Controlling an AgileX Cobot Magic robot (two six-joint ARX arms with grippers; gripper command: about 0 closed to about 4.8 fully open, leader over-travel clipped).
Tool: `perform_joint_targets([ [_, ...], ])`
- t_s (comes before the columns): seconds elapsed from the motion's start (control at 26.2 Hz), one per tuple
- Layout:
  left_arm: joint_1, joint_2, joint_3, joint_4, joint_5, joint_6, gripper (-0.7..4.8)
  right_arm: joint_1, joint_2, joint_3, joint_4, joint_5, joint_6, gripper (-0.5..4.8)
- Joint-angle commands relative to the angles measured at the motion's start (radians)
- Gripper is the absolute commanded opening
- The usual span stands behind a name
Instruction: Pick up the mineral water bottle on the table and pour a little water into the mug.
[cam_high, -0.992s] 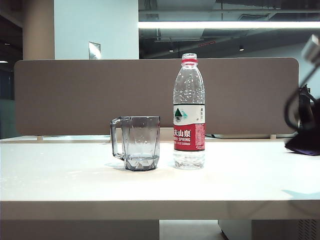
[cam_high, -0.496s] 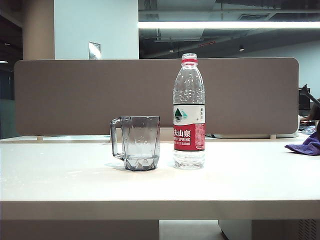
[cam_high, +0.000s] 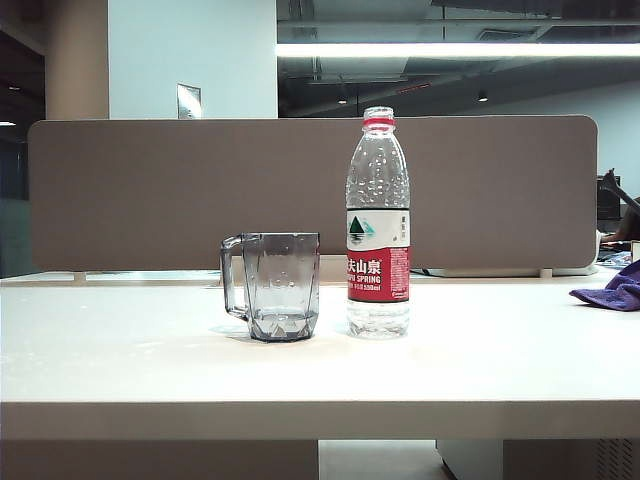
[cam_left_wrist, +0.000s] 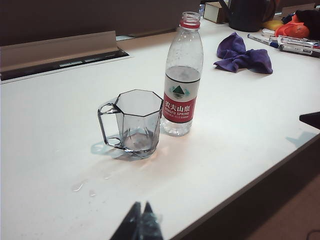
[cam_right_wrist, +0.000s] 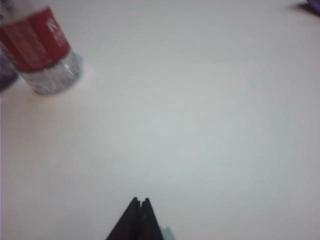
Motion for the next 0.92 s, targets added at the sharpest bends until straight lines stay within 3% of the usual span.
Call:
perform_joint_targets([
  [0.04,-0.001,0.002,0.003,0.008,0.001,0.0,-0.05,-0.003,-0.057,-0.008,-0.109,0.021,-0.02,-0.06],
  [0.38,-0.001,0.002,0.003,0.008,0.002,0.0,-0.05,-0.003,-0.177,-0.008,-0.222,0.166,-0.02,-0.06],
  [0.57,-0.001,0.002,0.003,0.008,0.002,0.0,-0.05,-0.003,-0.336,-0.008,-0.32,0.164,-0.02,-0.05],
  [0.92,-0.001,0.002,0.003,0.009,0.002,0.0,-0.05,-0.003,-0.597,-0.007,-0.336,0.162,-0.02,-0.05],
])
